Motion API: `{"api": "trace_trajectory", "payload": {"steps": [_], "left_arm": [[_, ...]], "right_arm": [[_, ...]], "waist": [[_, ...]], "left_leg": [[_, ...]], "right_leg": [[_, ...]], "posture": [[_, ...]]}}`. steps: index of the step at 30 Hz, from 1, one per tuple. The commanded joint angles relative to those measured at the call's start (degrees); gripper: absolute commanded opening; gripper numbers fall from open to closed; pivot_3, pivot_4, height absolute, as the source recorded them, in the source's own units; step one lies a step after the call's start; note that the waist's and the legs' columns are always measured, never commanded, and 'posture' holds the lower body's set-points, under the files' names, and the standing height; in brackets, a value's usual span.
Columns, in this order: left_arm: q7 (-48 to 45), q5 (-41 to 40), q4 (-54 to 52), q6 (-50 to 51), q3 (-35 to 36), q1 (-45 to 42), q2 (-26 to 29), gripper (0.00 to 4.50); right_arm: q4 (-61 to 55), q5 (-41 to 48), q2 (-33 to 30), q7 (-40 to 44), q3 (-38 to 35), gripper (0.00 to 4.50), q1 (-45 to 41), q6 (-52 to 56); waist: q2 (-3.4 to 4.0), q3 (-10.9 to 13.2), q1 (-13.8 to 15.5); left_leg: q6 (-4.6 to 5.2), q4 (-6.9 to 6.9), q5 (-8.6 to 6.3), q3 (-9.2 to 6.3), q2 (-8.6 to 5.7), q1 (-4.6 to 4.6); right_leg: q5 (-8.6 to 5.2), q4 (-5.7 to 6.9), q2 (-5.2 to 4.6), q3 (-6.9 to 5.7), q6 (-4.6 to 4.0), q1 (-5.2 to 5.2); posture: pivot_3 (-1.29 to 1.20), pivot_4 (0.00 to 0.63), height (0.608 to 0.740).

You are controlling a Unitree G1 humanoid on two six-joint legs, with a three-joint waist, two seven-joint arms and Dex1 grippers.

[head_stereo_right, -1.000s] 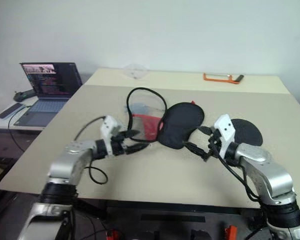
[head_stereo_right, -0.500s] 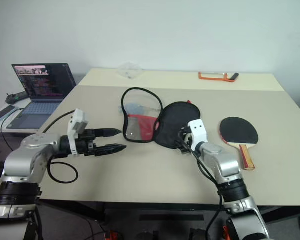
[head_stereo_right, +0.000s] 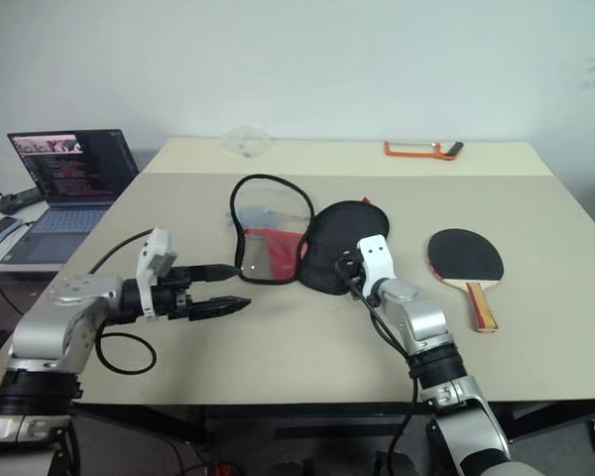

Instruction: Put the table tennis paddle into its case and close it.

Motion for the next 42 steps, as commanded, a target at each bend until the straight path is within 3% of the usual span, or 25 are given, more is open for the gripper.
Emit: {"api": "trace_trajectory", "payload": {"steps": [1, 5, 6, 14, 24, 34, 42], "left_arm": [[-1.6, 0.5, 2.1, -3.6, 1.1, 0.5, 1.1, 4.26], [-2.7, 1.1, 4.3, -6.2, 0.6, 0.5, 0.8, 4.26], [-2.9, 1.2, 4.5, -6.6, 0.4, 0.4, 0.8, 4.26], [-3.5, 1.9, 4.7, -7.9, -1.5, 0.0, -0.1, 4.26], [-4.1, 2.6, 4.9, -8.6, -4.0, -2.2, -1.6, 4.26], [-1.5, 2.0, -0.2, -2.5, -6.0, -6.0, -3.0, 4.26], [-1.7, 1.6, -1.2, -1.0, -6.1, -6.6, -2.5, 4.26]], "right_arm": [[-1.1, -0.3, 0.4, 0.7, 0.0, 1.42, -0.1, 0.7], [-0.9, -0.4, 0.3, 0.5, -0.7, 0.08, -0.4, 1.1], [-0.9, -0.4, 0.3, 0.4, -1.0, 0.03, -0.4, 1.1], [-2.5, 0.6, -1.2, -0.2, -4.7, 0.03, -1.2, 3.4], [-10.4, 1.5, -9.6, 2.0, -8.1, 0.03, 1.0, 9.3], [-20.9, 5.5, -4.5, -2.9, -14.3, 0.03, 5.6, 20.7], [-20.7, 4.0, -6.4, -3.2, -12.4, 0.03, 6.6, 19.8]], "waist": [[0.0, 0.0, -0.2], [0.0, 0.0, -0.4], [-0.01, 0.0, -0.4], [-0.01, 0.0, -0.3], [-0.01, 0.0, 0.4], [-0.02, 0.0, 0.1], [-0.02, 0.0, 0.1]], "left_leg": [[0.0, -0.02, 0.0, 0.07, 0.04, 0.0], [0.0, -0.11, 0.0, 0.18, 0.22, 0.03], [0.0, -0.11, 0.0, 0.2, 0.25, 0.03], [0.0, -0.14, -0.01, 0.24, 0.31, 0.03], [0.0, -0.32, -0.01, 0.41, 0.35, 0.02], [0.0, -0.46, -0.01, 0.61, 0.44, 0.01], [0.0, -0.47, -0.01, 0.63, 0.49, 0.03]], "right_leg": [[0.0, 0.0, 0.03, 0.05, 0.0, -0.03], [0.03, -0.06, 0.22, 0.13, -0.06, -0.08], [0.04, -0.07, 0.25, 0.13, -0.07, -0.07], [0.07, -0.1, 0.29, 0.15, -0.1, -0.09], [0.07, -0.14, 0.32, 0.18, -0.1, -0.2], [0.08, -0.15, 0.38, 0.28, -0.11, -0.35], [0.08, -0.15, 0.45, 0.29, -0.12, -0.35]], "posture": [[0.0, 0.15, 0.74], [0.0, 0.15, 0.74], [0.0, 0.15, 0.74], [0.0, 0.15, 0.74], [0.0, 0.15, 0.74], [0.0, 0.15, 0.74], [0.0, 0.15, 0.74]]}}
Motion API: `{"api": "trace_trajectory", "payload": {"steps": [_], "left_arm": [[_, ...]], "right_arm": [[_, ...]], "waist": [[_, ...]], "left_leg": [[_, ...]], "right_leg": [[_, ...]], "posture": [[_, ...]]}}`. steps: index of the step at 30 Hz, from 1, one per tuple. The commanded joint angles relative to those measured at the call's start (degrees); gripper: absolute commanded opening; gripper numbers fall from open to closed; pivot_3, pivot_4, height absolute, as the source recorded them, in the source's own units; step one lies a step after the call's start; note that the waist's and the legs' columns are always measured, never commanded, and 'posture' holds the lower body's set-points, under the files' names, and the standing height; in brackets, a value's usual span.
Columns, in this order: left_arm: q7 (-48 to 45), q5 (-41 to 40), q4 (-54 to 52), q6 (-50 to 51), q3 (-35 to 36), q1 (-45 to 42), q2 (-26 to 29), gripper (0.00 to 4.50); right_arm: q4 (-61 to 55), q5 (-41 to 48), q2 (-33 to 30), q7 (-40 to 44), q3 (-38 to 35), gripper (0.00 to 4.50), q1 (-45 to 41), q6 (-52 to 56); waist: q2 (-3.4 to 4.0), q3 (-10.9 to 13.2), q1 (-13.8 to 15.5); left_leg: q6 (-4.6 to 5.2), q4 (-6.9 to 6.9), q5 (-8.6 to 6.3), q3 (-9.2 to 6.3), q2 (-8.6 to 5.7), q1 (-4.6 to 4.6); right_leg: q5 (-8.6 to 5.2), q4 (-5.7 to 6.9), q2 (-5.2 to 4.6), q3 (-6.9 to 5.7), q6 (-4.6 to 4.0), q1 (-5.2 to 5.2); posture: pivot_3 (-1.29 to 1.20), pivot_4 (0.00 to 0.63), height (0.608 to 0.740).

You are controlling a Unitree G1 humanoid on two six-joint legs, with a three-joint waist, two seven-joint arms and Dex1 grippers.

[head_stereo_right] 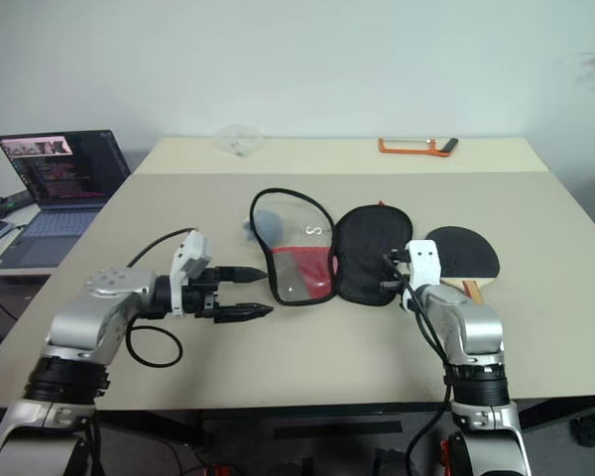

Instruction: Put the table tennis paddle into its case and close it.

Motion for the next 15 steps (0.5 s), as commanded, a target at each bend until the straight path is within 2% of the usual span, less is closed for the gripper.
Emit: {"api": "trace_trajectory", "payload": {"steps": [1, 3, 9, 13, 14, 15], "left_arm": [[-0.8, -0.7, -1.1, -0.6, 1.1, -0.8, 0.8, 4.26], [-1.1, -0.6, -0.5, -1.2, 1.3, -0.5, 0.9, 4.26], [-1.9, -0.1, 1.3, -3.6, 1.4, 0.5, 0.9, 4.26], [-1.8, -0.3, 0.9, -4.2, 1.3, 1.2, 0.7, 4.26], [-1.7, -0.4, 0.8, -4.3, 1.3, 1.3, 0.7, 4.26], [-1.7, -0.4, 0.8, -4.4, 1.4, 1.5, 0.6, 4.26]], "right_arm": [[-0.7, -1.1, -1.9, -0.2, -0.3, 0.22, -0.4, -2.2], [0.6, -1.3, -2.9, 0.2, -0.6, 0.67, -0.8, -3.2], [0.8, -0.9, -5.6, 2.1, -0.3, 2.78, -1.3, -4.6], [-3.7, 2.1, -8.8, 6.0, -2.3, 4.21, -1.9, -3.2], [-4.9, 3.1, -10.2, 7.4, -2.9, 4.46, -1.9, -2.6], [-6.0, 3.8, -12.1, 8.4, -3.6, 4.46, -1.8, -1.8]], "waist": [[0.0, 0.0, 0.0], [0.0, 0.0, 0.1], [0.0, 0.0, 0.0], [0.0, 0.0, 0.0], [0.0, 0.0, 0.0], [0.0, 0.0, 0.1]], "left_leg": [[0.0, 0.0, 0.0, 0.0, 0.0, 0.0], [0.0, 0.0, 0.0, 0.01, 0.0, 0.0], [0.0, 0.0, 0.0, 0.04, 0.04, 0.01], [0.0, 0.0, 0.0, 0.06, 0.04, 0.0], [0.01, 0.0, 0.0, 0.07, 0.04, 0.0], [0.01, 0.0, 0.0, 0.07, 0.04, -0.01]], "right_leg": [[0.0, 0.0, 0.0, -0.01, 0.0, 0.0], [0.0, -0.01, 0.0, 0.0, 0.0, 0.0], [0.01, -0.01, 0.03, 0.01, -0.01, 0.0], [0.01, -0.03, 0.03, 0.02, -0.01, 0.0], [0.01, -0.04, 0.03, 0.02, -0.01, 0.0], [0.01, -0.03, 0.03, 0.01, -0.02, 0.0]], "posture": [[0.0, 0.15, 0.74], [0.0, 0.15, 0.74], [0.0, 0.15, 0.74], [0.0, 0.15, 0.74], [0.0, 0.15, 0.74], [0.0, 0.15, 0.74]]}}
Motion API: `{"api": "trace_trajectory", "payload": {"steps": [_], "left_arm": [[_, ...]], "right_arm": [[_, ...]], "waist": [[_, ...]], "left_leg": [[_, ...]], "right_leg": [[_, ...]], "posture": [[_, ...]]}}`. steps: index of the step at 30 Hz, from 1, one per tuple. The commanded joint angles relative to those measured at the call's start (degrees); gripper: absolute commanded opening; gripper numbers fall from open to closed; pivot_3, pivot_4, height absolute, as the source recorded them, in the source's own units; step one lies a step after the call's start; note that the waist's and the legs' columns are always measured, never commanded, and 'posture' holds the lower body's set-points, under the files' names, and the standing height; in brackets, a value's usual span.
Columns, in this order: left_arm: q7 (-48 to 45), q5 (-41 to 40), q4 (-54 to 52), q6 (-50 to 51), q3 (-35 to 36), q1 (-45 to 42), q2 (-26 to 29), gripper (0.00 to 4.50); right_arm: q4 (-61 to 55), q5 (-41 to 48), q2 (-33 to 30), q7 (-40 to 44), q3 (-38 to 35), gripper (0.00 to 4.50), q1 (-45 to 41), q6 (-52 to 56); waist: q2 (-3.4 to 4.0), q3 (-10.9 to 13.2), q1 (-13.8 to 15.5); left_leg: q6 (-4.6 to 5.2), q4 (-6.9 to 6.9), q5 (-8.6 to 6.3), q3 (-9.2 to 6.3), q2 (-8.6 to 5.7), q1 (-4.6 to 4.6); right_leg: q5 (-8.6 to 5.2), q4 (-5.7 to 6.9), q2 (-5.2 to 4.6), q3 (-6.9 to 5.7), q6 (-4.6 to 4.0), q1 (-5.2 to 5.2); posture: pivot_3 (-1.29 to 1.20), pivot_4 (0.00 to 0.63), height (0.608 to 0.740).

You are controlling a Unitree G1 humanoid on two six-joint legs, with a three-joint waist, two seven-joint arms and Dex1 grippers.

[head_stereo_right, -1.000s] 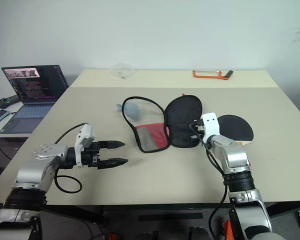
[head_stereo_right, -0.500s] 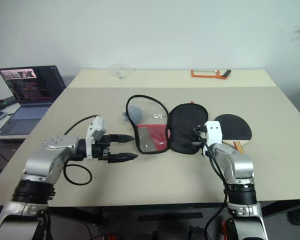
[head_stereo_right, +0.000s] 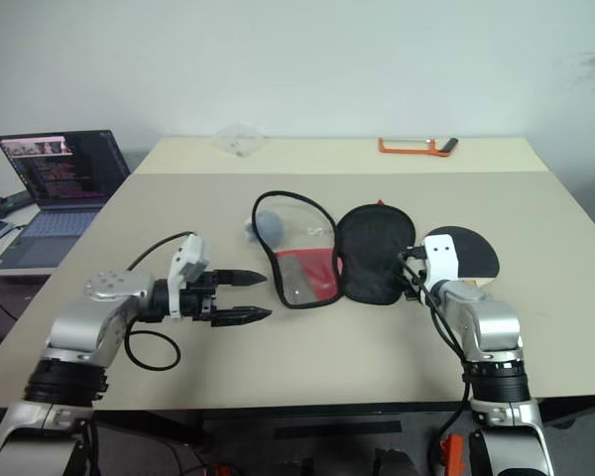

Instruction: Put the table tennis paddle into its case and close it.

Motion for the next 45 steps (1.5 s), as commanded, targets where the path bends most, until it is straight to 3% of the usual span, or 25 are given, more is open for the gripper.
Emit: {"api": "trace_trajectory", "payload": {"steps": [1, 6, 13, 23, 42, 45], "left_arm": [[-0.3, -0.5, -1.1, -1.4, 1.4, 0.3, 0.4, 4.26], [-1.0, -1.7, -2.3, -2.8, 1.7, 0.9, -0.5, 4.26], [0.1, -3.7, -4.6, -2.8, 2.1, -2.0, -2.7, 4.26], [1.7, -3.9, -7.3, -0.9, 0.4, -7.7, -4.2, 4.26], [3.5, -3.5, -8.9, 0.8, 0.3, -7.2, -4.3, 4.26], [3.6, -3.4, -8.9, 0.7, 0.3, -7.0, -4.2, 4.26]], "right_arm": [[-6.1, 2.9, -4.9, 3.7, -3.5, 4.46, -1.5, 1.8], [-3.8, 1.0, -12.2, 3.1, -7.1, 4.46, 0.8, 2.2], [-3.0, 0.9, -17.3, 4.2, -8.6, 4.46, 7.6, 3.5], [-1.1, 1.3, -15.4, 3.3, -8.9, 4.46, 10.8, 2.5], [8.1, -1.8, -11.3, 1.8, -5.4, 4.46, 6.0, -4.9], [8.2, -2.5, -11.2, 1.4, -4.6, 3.84, 5.7, -4.7]], "waist": [[0.0, 0.0, 0.1], [-0.01, 0.0, 0.4], [-0.03, 0.0, 0.4], [-0.03, 0.0, 0.4], [-0.05, 0.0, 0.2], [-0.05, 0.0, 0.1]], "left_leg": [[0.0, 0.0, 0.0, 0.0, 0.0, -0.01], [0.01, 0.0, -0.01, 0.0, 0.0, 0.0], [0.02, 0.01, -0.01, 0.05, 0.03, -0.01], [0.02, 0.06, 0.0, 0.11, 0.07, 0.04], [0.17, 0.33, -0.09, 0.11, 0.23, 0.19], [0.17, 0.39, -0.09, 0.11, 0.23, 0.18]], "right_leg": [[0.0, -0.01, 0.0, 0.0, 0.0, 0.0], [0.0, -0.03, 0.0, -0.03, 0.0, 0.04], [0.0, -0.04, -0.02, -0.02, 0.0, 0.07], [0.03, 0.0, 0.01, 0.01, -0.03, 0.11], [0.22, 0.02, 0.23, 0.07, -0.08, 0.3], [0.22, 0.03, 0.23, 0.08, -0.08, 0.3]], "posture": [[0.0, 0.15, 0.74], [0.0, 0.15, 0.74], [0.0, 0.15, 0.74], [0.0, 0.15, 0.74], [0.0, 0.15, 0.74], [0.0, 0.15, 0.74]]}}
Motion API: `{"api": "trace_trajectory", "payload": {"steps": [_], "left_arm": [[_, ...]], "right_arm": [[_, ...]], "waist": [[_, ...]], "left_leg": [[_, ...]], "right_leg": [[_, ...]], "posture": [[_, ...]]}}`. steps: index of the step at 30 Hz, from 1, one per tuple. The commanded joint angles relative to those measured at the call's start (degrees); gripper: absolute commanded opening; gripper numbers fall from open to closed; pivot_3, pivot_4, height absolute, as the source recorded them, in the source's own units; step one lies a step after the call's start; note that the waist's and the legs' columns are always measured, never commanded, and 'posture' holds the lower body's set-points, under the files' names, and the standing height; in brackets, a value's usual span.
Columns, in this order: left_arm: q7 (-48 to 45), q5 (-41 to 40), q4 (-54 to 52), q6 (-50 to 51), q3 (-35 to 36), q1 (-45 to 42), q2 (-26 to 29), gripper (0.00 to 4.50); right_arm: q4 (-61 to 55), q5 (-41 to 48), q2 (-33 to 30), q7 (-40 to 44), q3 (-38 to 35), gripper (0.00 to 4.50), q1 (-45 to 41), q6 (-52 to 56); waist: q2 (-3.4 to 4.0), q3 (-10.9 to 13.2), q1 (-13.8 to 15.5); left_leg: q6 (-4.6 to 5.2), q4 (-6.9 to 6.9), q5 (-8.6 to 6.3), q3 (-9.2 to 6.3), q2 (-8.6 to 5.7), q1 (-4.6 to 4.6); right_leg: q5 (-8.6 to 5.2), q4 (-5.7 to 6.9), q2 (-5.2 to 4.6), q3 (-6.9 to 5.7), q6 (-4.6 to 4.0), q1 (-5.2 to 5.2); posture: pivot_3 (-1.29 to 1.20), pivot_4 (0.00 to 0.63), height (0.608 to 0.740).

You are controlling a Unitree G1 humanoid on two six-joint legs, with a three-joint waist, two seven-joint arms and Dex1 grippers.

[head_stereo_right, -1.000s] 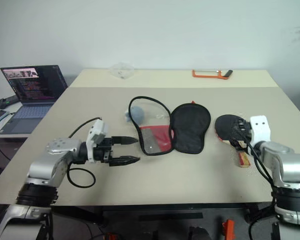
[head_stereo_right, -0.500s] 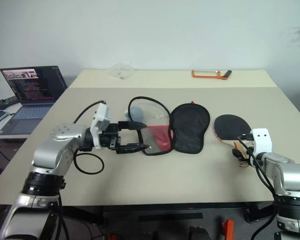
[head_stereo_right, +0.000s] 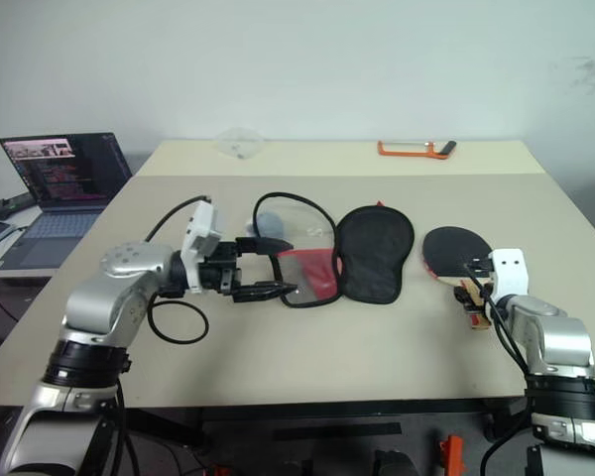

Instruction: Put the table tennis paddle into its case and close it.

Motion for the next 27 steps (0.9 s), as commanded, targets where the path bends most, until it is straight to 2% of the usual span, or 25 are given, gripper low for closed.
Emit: {"api": "trace_trajectory", "payload": {"steps": [1, 8, 9, 14, 18, 21, 23, 27], "left_arm": [[0.3, -0.3, -2.1, 0.0, 0.6, -0.1, 0.5, 4.26], [0.7, -0.1, -2.1, 0.0, 0.9, 0.2, 1.2, 4.26], [0.8, -0.2, -2.1, 0.1, 1.0, 0.4, 1.3, 4.26], [-0.4, -0.9, -2.8, 0.1, 2.5, 3.0, 3.9, 4.26], [-0.7, -1.3, -1.8, -0.9, 3.9, 4.6, 5.4, 4.26], [-0.8, -1.0, 0.0, -1.3, 4.8, 4.4, 5.7, 4.26], [-2.2, 0.9, 2.7, -3.9, 4.4, 4.1, 6.6, 4.26], [-2.7, 2.1, 6.0, -6.4, 4.4, 3.0, 6.9, 4.26]], "right_arm": [[0.3, -0.8, 0.6, -0.7, 0.9, 3.54, -0.9, 0.2], [-0.1, -1.2, 0.9, -3.4, -0.8, 1.23, -2.9, 0.1], [-0.5, -1.3, 0.7, -3.7, -0.9, 1.08, -3.5, -0.4], [-5.7, -0.5, -0.3, -4.7, -2.1, 1.08, -7.8, 1.8], [-11.3, 1.3, 1.9, -6.4, -3.1, 1.08, -11.1, 6.3], [-15.1, 2.6, 6.6, -7.9, -1.3, 1.08, -13.0, 9.2], [-16.1, 2.8, 12.5, -9.3, 2.0, 1.08, -14.3, 9.6], [-13.6, 1.2, 21.6, -13.1, 4.6, 1.08, -14.8, 7.8]], "waist": [[0.0, 0.0, 0.0], [0.0, 0.0, 0.2], [0.01, 0.0, 0.2], [0.1, 0.1, 0.0], [0.12, 0.1, 0.0], [0.12, 0.1, 0.0], [0.12, 0.1, -0.2], [0.14, 0.1, -0.2]], "left_leg": [[0.0, 0.02, 0.0, 0.0, 0.0, 0.0], [0.05, 0.3, -0.03, -0.02, -0.02, -0.08], [0.05, 0.33, -0.03, -0.02, -0.03, -0.09], [0.04, 0.31, -0.03, -0.01, -0.03, -0.16], [0.01, 0.24, -0.02, 0.01, -0.01, -0.26], [0.02, 0.25, -0.03, -0.02, -0.01, -0.31], [0.03, 0.25, -0.04, -0.02, -0.01, -0.29], [0.01, 0.25, -0.03, -0.03, 0.0, -0.29]], "right_leg": [[0.0, 0.01, 0.0, 0.0, 0.0, 0.01], [0.11, 0.02, 0.0, 0.0, 0.08, 0.06], [0.11, 0.02, 0.0, 0.01, 0.08, 0.06], [0.12, 0.02, 0.01, 0.03, 0.08, -0.04], [0.11, 0.01, 0.02, 0.08, 0.07, -0.21], [0.11, -0.01, 0.01, 0.05, 0.07, -0.22], [0.11, 0.01, 0.01, 0.05, 0.07, -0.21], [0.13, 0.06, 0.03, 0.07, 0.04, -0.27]], "posture": [[0.0, 0.15, 0.74], [0.0, 0.15, 0.74], [0.0, 0.15, 0.74], [0.0, 0.15, 0.74], [0.0, 0.15, 0.74], [0.0, 0.15, 0.74], [0.0, 0.15, 0.74], [0.0, 0.15, 0.74]]}}
